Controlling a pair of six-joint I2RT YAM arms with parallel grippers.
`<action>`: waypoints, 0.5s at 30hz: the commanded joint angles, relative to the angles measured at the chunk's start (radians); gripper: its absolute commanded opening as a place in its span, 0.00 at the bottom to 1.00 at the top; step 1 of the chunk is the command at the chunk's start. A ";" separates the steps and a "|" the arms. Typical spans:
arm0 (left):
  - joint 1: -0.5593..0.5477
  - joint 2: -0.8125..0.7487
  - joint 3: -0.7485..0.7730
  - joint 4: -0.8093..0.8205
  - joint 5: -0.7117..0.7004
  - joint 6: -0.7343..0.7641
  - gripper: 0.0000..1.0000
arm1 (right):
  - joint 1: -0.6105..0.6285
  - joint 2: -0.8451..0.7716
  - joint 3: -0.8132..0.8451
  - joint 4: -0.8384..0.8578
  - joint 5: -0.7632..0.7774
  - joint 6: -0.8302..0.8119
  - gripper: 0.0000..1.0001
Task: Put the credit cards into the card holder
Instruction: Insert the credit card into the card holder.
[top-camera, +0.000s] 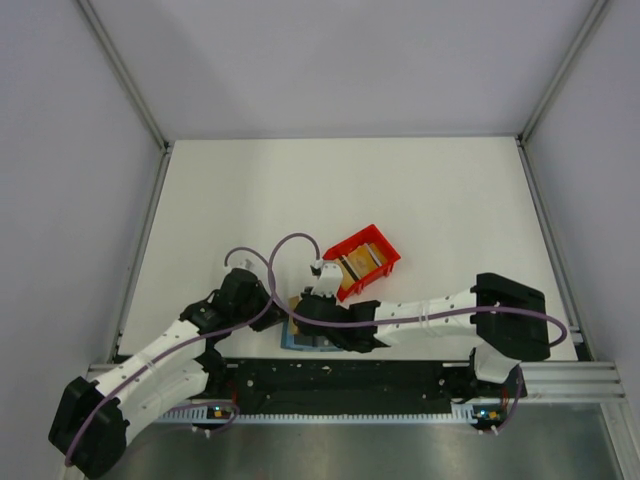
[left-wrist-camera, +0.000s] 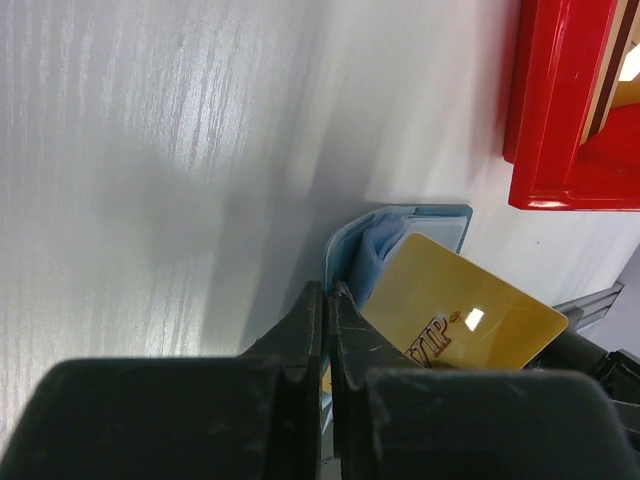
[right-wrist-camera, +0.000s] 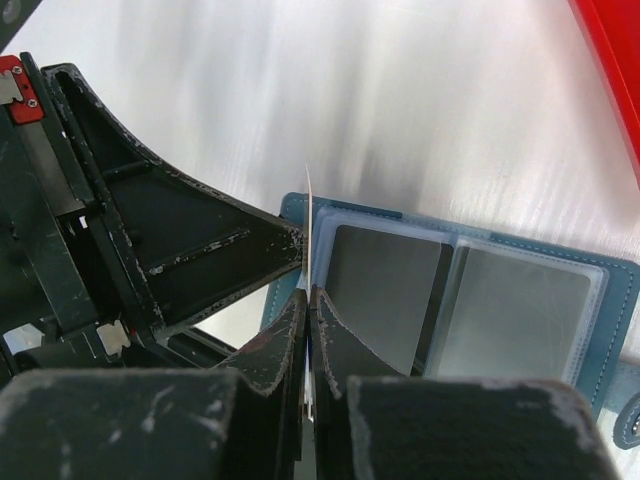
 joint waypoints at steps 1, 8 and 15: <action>-0.004 -0.018 -0.013 0.035 0.002 -0.007 0.00 | 0.031 -0.003 0.033 -0.026 0.015 -0.006 0.00; -0.006 -0.018 -0.021 0.029 -0.007 -0.005 0.00 | 0.029 -0.058 -0.006 0.042 0.007 -0.036 0.00; -0.006 -0.023 -0.021 0.026 -0.007 -0.005 0.00 | 0.029 -0.071 -0.012 -0.018 0.041 -0.029 0.00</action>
